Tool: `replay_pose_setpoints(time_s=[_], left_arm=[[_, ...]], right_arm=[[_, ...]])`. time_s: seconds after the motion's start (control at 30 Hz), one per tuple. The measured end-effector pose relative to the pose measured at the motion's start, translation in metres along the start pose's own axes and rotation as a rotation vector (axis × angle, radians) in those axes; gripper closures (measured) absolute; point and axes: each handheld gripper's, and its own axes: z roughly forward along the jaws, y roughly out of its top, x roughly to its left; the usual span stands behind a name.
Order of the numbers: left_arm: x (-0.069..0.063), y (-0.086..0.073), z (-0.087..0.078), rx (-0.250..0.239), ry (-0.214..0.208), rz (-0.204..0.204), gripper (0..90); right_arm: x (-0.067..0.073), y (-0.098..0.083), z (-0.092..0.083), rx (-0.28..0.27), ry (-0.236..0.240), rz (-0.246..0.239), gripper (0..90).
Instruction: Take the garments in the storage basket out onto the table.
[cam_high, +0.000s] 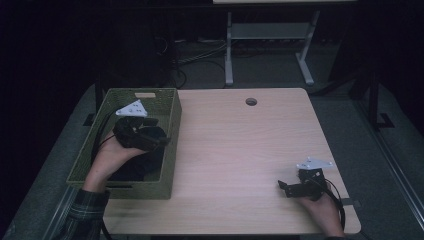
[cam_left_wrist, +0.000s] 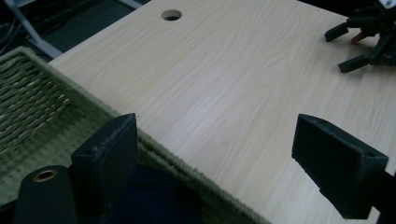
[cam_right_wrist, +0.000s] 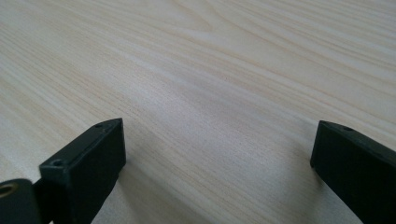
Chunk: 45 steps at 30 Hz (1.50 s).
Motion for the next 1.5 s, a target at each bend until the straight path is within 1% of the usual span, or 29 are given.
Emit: replay_pose_setpoints(time_s=[0.13, 0.17, 0.23, 0.37, 0.4, 0.43, 0.53, 0.63, 0.8, 1.07, 1.17, 1.4, 1.5], left_arm=[[0.005, -0.003, -0.005, -0.002, 0.016, -0.007, 14.3], [0.007, -0.004, -0.008, 0.002, 0.027, -0.007, 14.3], [0.01, -0.006, -0.012, 0.006, 0.035, -0.005, 14.3], [0.016, -0.011, -0.02, 0.015, 0.056, -0.013, 14.3], [0.016, -0.011, -0.02, 0.015, 0.056, -0.013, 14.3], [0.019, -0.014, -0.024, 0.014, 0.067, -0.02, 14.3], [0.024, -0.018, -0.031, 0.013, 0.082, -0.029, 14.3], [0.027, -0.023, -0.036, 0.004, 0.097, -0.047, 14.3], [0.032, -0.029, -0.045, 0.003, 0.114, -0.059, 14.3], [0.039, -0.04, -0.055, 0.006, 0.138, -0.078, 14.3], [0.041, -0.044, -0.058, 0.016, 0.147, -0.084, 14.3], [0.047, -0.055, -0.062, 0.037, 0.158, -0.101, 14.4], [0.049, -0.06, -0.063, 0.038, 0.163, -0.109, 14.5]], right_arm=[[0.0, 0.0, 0.0, 0.0, -0.001, -0.001, 3.1], [0.0, 0.0, 0.0, 0.0, -0.001, -0.001, 3.0], [0.0, 0.0, 0.0, 0.0, -0.001, 0.0, 3.0], [0.0, 0.0, 0.0, 0.0, -0.001, 0.0, 3.0], [0.0, 0.0, 0.0, 0.0, -0.001, -0.001, 3.0], [0.0, 0.0, 0.0, 0.0, -0.001, 0.0, 3.1], [0.0, 0.0, 0.0, 0.0, -0.001, -0.001, 3.1], [0.0, 0.0, 0.0, 0.0, -0.001, -0.001, 3.0], [0.0, 0.0, 0.0, 0.0, 0.0, -0.001, 3.0], [0.0, 0.0, 0.0, 0.0, -0.001, -0.002, 3.0], [0.0, 0.0, 0.0, 0.001, 0.001, 0.0, 3.0], [0.0, 0.0, 0.0, 0.001, -0.001, 0.0, 3.1], [0.0, 0.0, 0.0, 0.001, -0.001, -0.001, 3.0]])
